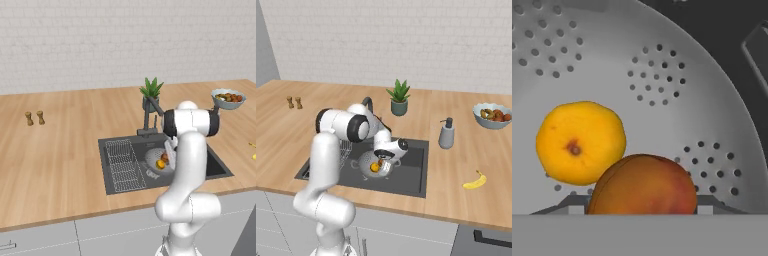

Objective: Put the colander in the sink, put the banana, tangerine, peach in the colander, and turn on the sink faucet and pour water over the colander.

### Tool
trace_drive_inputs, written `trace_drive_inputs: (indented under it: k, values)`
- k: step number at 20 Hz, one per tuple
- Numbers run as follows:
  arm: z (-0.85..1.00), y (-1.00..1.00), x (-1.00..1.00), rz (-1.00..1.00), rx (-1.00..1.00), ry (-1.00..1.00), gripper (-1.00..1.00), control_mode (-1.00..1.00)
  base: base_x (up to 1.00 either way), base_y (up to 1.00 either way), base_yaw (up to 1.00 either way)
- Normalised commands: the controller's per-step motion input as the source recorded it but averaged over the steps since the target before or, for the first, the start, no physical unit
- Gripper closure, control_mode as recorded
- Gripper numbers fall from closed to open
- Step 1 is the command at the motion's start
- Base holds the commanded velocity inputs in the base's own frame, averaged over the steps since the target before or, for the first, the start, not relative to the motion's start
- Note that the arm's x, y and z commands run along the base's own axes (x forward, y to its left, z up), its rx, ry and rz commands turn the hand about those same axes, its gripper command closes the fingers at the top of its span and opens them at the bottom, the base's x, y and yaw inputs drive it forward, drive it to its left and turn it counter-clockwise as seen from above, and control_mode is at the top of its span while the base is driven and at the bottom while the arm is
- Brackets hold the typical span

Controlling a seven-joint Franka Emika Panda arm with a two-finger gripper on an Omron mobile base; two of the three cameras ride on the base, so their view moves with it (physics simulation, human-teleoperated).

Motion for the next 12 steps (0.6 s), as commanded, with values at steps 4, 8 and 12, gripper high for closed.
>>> trace_drive_inputs:
  k: [4, 8, 12]
  values:
    - [0.24, -0.04, -0.04, 0.04, 0.12, -0.13, -1.00, -1.00, 0.00, 0.00, 0.00]
    - [0.81, 0.00, -0.21, 0.01, 0.13, -0.17, -1.00, -1.00, 0.00, 0.00, 0.00]
    - [1.00, 0.00, -0.34, 0.00, 0.07, -0.10, -1.00, -1.00, 0.00, 0.00, 0.00]
